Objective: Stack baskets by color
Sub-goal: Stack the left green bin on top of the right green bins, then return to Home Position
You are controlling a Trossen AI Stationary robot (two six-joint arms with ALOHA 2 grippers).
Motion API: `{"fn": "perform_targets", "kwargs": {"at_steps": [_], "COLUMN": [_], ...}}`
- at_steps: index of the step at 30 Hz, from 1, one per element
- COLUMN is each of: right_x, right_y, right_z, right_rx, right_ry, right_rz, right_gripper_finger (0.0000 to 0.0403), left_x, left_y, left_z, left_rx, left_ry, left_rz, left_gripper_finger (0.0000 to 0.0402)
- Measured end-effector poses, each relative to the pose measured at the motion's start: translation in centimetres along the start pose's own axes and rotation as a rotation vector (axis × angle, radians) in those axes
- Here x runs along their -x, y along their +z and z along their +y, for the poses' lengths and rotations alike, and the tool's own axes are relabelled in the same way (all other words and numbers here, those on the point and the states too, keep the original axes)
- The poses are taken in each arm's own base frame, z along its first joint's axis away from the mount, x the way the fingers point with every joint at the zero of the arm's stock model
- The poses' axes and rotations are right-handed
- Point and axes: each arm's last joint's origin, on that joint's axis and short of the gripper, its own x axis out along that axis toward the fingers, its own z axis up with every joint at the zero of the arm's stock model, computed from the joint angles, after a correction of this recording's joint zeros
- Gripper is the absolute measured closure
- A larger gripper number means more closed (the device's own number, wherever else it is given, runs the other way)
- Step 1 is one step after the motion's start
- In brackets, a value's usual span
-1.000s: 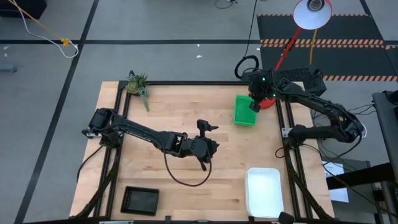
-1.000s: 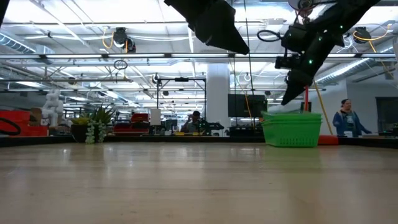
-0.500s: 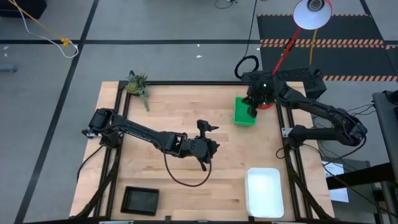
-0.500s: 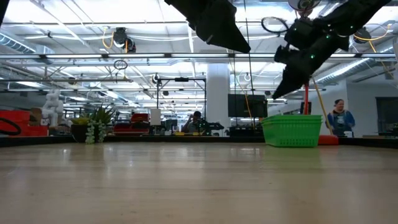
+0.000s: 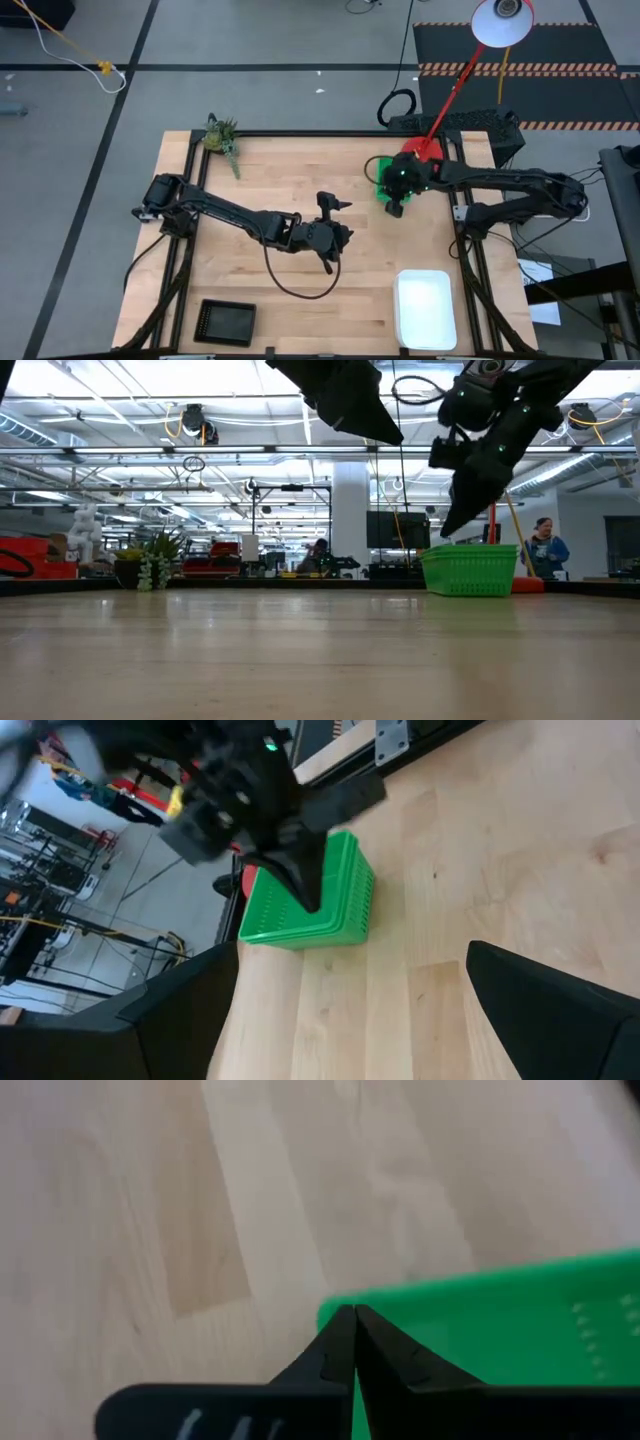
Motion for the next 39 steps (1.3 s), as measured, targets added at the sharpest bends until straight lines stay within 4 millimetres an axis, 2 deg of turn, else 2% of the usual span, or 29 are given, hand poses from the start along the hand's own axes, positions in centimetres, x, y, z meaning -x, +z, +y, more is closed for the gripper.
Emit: {"fn": "perform_targets", "kwargs": {"at_steps": [6,16,22,25,28,32,36,39], "right_x": [-1.5,-1.3,-0.3,0.8,2.3,4.8,7.1,7.4], "right_y": [-0.8,-1.2,-0.9,-0.5,-0.2,0.3,0.7,-0.1], "right_z": [0.0,0.0,-0.1,0.0,0.4,1.9,3.8,5.2], "right_rx": [0.003,0.019,0.027,0.020,0.027,0.084,0.191,0.259], "right_ry": [-0.025,-0.042,-0.079,-0.084,-0.047,0.009,0.074,0.088], "right_rz": [0.121,0.165,0.107,0.038,-0.051,-0.210,-0.403,-0.487], "right_gripper_finger": [0.0402,0.0402,0.0402,0.0402,0.0402,0.0403,0.0403,0.0403], "left_x": [0.2,0.8,0.9,1.0,2.2,4.3,6.4,7.8], "left_y": [0.1,0.4,0.6,0.8,1.3,2.2,2.4,2.0], "left_z": [-0.2,-1.0,-0.9,-0.8,-0.6,0.4,2.1,3.2], "left_rx": [0.019,0.026,0.033,0.027,0.032,0.110,0.204,0.247], "left_ry": [-0.002,0.006,0.021,0.086,0.126,0.120,0.108,0.087], "left_rz": [-0.003,-0.009,-0.020,-0.016,-0.017,-0.059,-0.059,-0.034], "left_gripper_finger": [0.0009,0.0009,0.0009,0.0009,0.0012,0.0053,0.0129,0.0190]}}
